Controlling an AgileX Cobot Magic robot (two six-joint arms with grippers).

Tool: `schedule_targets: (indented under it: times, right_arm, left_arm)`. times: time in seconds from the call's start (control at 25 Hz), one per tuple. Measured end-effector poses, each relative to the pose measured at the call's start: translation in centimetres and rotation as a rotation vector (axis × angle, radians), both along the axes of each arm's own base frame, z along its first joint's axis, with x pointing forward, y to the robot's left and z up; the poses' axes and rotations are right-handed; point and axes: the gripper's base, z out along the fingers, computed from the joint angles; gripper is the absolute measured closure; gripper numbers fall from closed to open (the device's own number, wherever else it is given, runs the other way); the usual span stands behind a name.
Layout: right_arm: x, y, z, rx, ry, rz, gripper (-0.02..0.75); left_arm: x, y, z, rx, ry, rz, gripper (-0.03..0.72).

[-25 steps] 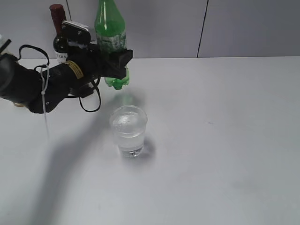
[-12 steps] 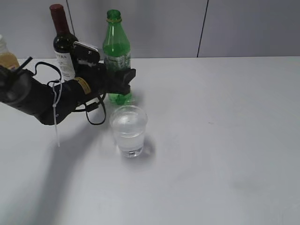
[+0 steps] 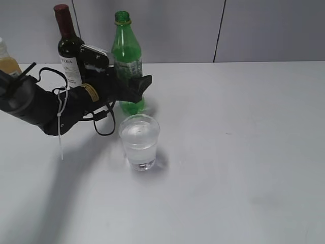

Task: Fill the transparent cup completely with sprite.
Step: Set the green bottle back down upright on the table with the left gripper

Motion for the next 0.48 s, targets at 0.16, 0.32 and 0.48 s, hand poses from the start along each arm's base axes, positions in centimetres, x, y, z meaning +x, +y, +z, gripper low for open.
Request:
schedule_targets:
  times: [0.16,0.32,0.48]
  right_arm:
    - [0.0,0.0,0.0,0.0,0.0,0.0,0.155]
    - [0.0,0.0,0.0,0.0,0.0,0.0,0.154]
    - [0.0,0.0,0.0,0.0,0.0,0.0,0.154]
  left_arm:
    - [0.0,-0.1,0.4,-0.009,-0.013,-0.012,0.023]
    - [0.0,0.3,0.9,-0.002,-0.007,-0.003,0.02]
    - [-0.9,0.9,1.3,0.002,0.006,0.003,0.02]
